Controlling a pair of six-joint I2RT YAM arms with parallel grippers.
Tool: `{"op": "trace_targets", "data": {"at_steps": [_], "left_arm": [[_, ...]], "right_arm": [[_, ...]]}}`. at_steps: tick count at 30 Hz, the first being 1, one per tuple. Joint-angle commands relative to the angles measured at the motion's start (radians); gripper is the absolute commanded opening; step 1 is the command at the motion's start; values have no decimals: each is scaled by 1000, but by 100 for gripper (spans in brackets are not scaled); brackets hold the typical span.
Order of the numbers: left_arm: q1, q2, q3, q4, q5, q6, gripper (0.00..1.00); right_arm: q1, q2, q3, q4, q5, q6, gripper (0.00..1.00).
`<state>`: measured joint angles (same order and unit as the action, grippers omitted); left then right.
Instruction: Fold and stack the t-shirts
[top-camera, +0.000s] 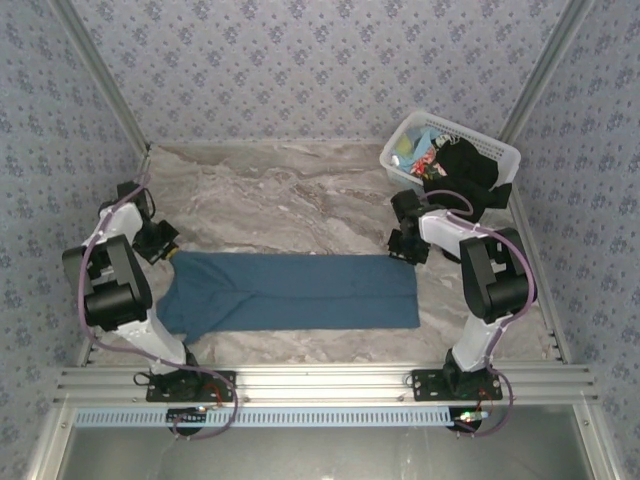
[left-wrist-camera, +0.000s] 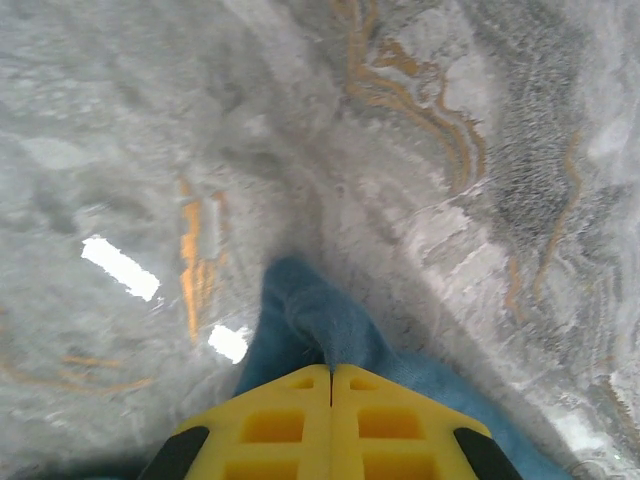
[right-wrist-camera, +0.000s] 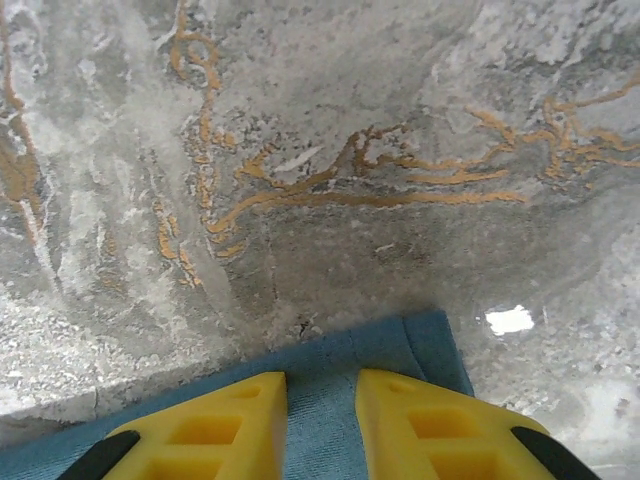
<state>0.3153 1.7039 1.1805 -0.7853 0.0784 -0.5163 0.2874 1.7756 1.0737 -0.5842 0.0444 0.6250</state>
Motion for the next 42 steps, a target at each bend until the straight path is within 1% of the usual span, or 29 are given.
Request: {"op": "trace_targets", "data": {"at_steps": [1, 4, 5, 7, 9, 11, 12, 15, 17, 19, 20, 21, 22, 23, 25, 27, 29, 32, 33, 36, 42], "left_arm": [[17, -16, -44, -46, -63, -3, 0], [20, 12, -46, -56, -66, 2, 1], [20, 19, -42, -57, -56, 4, 9], [19, 7, -36, -66, -50, 2, 27], [14, -65, -51, -74, -73, -9, 42], [6, -150, -71, -106, -92, -40, 50], [-8, -193, -88, -130, -96, -62, 51], [-64, -289, -149, -211, -130, -144, 50], [-82, -350, -229, -187, -78, -201, 48], [-90, -383, -310, -130, 3, -236, 48], [-91, -386, -336, -100, 46, -242, 48], [-95, -385, -359, -83, 88, -248, 46], [-109, -383, -370, -85, 103, -253, 44], [-119, -379, -372, -107, 93, -259, 43], [-125, -382, -381, -132, 78, -272, 43], [-126, -384, -394, -103, 87, -296, 44], [-127, -361, -384, -75, 114, -329, 43], [-172, -317, -342, -53, 125, -376, 42], [-192, -303, -327, -48, 120, -387, 41], [-228, -245, -310, -33, 123, -405, 39], [-302, -132, -288, 10, 144, -415, 36]], "right_arm": [[-13, 49, 3, -81, 54, 27, 27], [-13, 57, 15, -85, 48, 25, 27], [-12, 56, 19, -85, 48, 20, 27], [-7, 47, 28, -81, 52, 13, 28], [1, 29, 35, -77, 54, -18, 30], [14, 2, 44, -76, 66, -47, 33], [21, -12, 47, -78, 72, -59, 35], [48, -55, 55, -86, 86, -86, 40], [70, -79, 50, -69, 76, -108, 42], [95, -98, 41, -28, 32, -130, 45], [106, -100, 36, -22, 3, -140, 45], [119, -97, 37, 25, -34, -149, 46], [130, -86, 41, 51, -85, -160, 46], [139, -71, 50, 74, -133, -167, 46], [159, -35, 68, 139, -269, -194, 45], [198, 10, 106, 164, -340, -185, 43], [237, 60, 170, 137, -349, -171, 41], [266, 109, 183, 137, -362, -137, 39], [266, 127, 185, 131, -383, -119, 38], [254, 166, 202, 89, -380, -94, 36], [213, 218, 210, -44, -289, -66, 33]]}}
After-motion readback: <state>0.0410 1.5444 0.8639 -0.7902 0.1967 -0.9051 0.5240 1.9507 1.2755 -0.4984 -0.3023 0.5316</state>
